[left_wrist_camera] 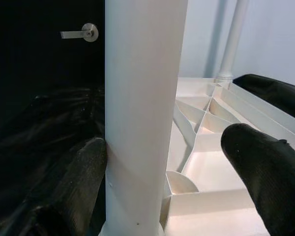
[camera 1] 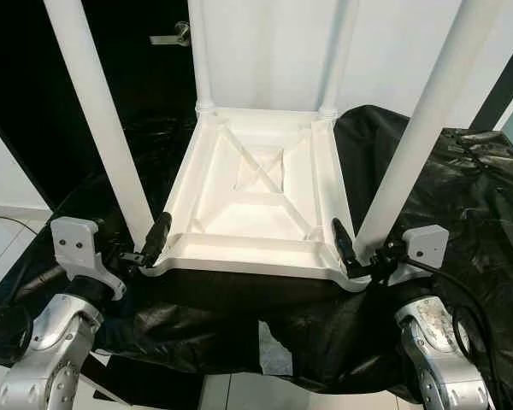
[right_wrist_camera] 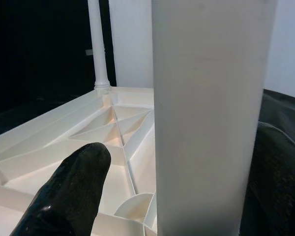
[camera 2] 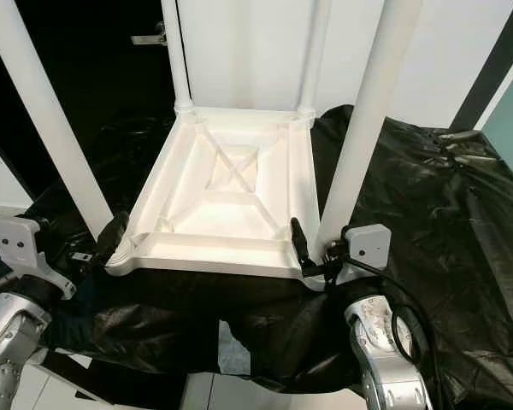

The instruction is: Building children table

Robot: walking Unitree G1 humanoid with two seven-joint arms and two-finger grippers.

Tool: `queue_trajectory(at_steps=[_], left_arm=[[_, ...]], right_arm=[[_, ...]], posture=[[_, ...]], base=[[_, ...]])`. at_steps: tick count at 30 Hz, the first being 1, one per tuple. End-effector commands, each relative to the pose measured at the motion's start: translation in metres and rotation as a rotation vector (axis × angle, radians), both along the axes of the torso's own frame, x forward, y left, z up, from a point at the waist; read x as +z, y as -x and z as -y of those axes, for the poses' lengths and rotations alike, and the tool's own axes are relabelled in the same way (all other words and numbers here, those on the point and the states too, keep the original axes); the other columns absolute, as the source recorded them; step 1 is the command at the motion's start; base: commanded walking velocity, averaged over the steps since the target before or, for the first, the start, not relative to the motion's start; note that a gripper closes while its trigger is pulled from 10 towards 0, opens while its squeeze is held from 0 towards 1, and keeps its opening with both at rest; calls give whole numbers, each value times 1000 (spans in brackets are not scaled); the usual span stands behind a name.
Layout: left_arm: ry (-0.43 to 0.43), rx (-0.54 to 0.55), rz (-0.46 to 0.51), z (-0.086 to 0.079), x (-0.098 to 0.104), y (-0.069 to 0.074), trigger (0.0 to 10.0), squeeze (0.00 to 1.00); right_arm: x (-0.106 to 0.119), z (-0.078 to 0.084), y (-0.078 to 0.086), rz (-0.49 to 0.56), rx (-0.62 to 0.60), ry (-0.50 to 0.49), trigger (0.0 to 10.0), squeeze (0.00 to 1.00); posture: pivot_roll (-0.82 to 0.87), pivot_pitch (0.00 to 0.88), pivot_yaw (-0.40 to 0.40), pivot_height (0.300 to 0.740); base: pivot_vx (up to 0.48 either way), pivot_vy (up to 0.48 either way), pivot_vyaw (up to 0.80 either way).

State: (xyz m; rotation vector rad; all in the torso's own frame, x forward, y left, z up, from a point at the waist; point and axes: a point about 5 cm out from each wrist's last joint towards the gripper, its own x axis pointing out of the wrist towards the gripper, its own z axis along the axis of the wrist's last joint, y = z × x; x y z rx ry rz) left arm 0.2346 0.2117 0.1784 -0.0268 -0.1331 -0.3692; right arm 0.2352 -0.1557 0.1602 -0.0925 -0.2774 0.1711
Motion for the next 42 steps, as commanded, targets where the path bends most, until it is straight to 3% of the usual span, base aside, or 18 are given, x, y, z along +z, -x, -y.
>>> queue_trajectory(at_steps=[1, 7, 17, 19, 23, 31, 37, 42], left_arm=[[-29, -218, -8, 14, -3, 8, 10000, 0], [-36, -254, -48, 11, -7, 15, 10000, 0], [-42, -241, -59, 7, -10, 14, 10000, 0], [-39, -256, -86, 6, -14, 21, 10000, 0], [-39, -272, -104, 6, -17, 25, 10000, 0], [-28, -465, -180, 24, -24, 46, 10000, 0], [-16, -476, -204, 29, -29, 49, 10000, 0], [-4, -455, -222, 27, -32, 50, 10000, 0]], right_arm=[[0, 5, 4, 2, -17, -16, 10000, 0], [-4, 12, 14, -9, -66, -21, 10000, 0], [-6, 17, 23, 0, -108, -36, 10000, 0], [-11, 14, 35, -27, -52, -25, 10000, 0], [-14, 13, 39, -41, -21, -17, 10000, 0], [-21, 11, 46, -90, 129, 34, 10000, 0], [-28, 4, 54, -145, 262, 58, 10000, 0], [-31, 3, 54, -160, 304, 63, 10000, 0]], posture=[[32, 0, -32, 740], [25, 0, -24, 740], [17, 0, -10, 740], [15, 0, -3, 740], [15, 0, -3, 740], [11, 0, -7, 740], [16, 0, -9, 740], [25, 0, -16, 740]], base=[[0, 0, 0], [0, 0, 0], [0, 0, 0], [0, 0, 0], [0, 0, 0], [0, 0, 0], [0, 0, 0], [0, 0, 0]])
